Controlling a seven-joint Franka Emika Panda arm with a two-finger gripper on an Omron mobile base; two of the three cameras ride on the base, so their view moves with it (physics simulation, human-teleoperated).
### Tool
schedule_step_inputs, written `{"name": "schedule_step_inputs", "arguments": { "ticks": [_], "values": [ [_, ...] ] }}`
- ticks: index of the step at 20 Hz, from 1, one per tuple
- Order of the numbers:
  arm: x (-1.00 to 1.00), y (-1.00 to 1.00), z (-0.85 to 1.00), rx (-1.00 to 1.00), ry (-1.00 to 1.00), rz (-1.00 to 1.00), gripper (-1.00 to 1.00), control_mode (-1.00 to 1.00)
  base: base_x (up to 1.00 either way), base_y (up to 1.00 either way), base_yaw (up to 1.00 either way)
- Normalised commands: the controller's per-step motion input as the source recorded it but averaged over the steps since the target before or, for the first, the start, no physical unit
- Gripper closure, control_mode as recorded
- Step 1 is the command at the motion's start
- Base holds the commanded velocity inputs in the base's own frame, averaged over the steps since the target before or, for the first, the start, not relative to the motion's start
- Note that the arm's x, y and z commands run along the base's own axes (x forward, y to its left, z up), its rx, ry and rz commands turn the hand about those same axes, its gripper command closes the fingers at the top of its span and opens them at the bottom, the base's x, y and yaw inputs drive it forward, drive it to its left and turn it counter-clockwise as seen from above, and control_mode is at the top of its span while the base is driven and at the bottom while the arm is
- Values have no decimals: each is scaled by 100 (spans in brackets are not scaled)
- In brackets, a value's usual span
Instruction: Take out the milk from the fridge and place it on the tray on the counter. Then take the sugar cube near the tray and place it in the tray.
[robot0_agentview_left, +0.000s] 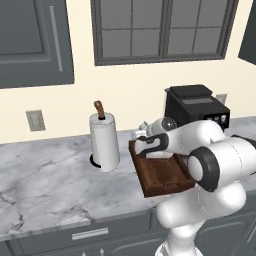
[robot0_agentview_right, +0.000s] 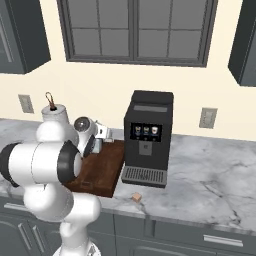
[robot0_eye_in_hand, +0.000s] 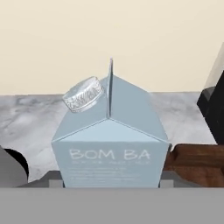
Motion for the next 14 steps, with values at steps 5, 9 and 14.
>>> {"name": "schedule_step_inputs", "arguments": {
  "ticks": [5,9,14],
  "values": [
    [-84,0,-37,0,-21,0,-100,-100,0,0,0],
    [-77,0,-25,0,-20,0,-100,-100,0,0,0],
    [-23,-3,0,1,-7,0,-100,-100,0,0,0]
  ]
}}
